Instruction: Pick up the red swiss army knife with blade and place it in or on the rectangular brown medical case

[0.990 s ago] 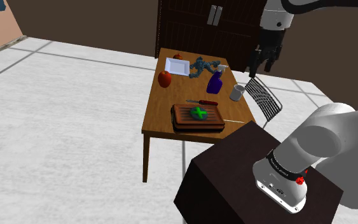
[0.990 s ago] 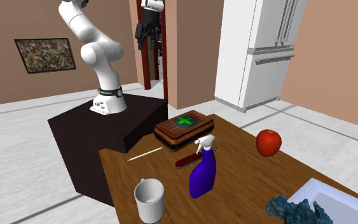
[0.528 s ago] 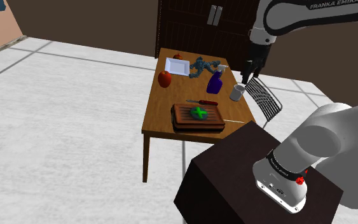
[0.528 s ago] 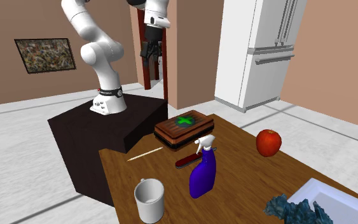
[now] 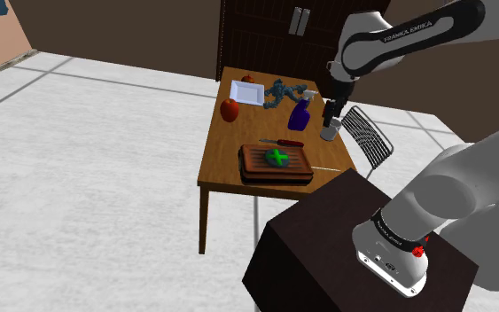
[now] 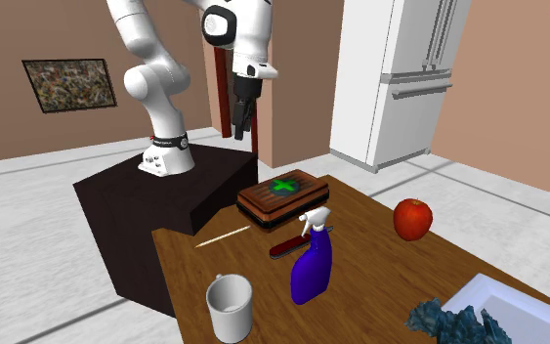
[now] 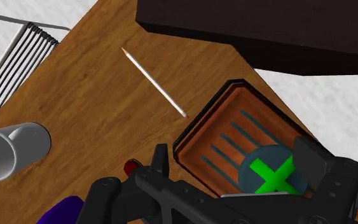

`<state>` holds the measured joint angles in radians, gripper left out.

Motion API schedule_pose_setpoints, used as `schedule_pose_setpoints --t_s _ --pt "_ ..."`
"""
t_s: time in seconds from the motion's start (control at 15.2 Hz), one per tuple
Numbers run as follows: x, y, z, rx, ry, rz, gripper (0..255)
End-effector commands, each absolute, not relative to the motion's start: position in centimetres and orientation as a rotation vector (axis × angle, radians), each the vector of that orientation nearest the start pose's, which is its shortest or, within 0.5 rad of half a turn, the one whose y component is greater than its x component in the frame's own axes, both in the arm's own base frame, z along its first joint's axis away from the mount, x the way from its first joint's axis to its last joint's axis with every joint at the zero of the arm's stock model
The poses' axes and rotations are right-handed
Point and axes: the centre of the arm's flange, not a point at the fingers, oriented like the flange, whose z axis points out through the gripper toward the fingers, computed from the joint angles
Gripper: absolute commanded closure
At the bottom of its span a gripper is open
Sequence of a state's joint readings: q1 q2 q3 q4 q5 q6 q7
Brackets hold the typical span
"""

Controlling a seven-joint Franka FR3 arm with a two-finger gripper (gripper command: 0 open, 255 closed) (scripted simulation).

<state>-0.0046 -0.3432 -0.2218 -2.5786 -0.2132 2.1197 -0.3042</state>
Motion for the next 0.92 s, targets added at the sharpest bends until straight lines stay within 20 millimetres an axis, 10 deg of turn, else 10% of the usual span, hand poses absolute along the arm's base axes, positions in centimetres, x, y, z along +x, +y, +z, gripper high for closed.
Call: schedule_pose_setpoints --t_s 0.0,0.86 --pt "40.3 -10.7 34.8 -3.171 -0.419 0.209 0" --pt "50.3 -14.7 22.0 -3.059 -0.841 0.135 0"
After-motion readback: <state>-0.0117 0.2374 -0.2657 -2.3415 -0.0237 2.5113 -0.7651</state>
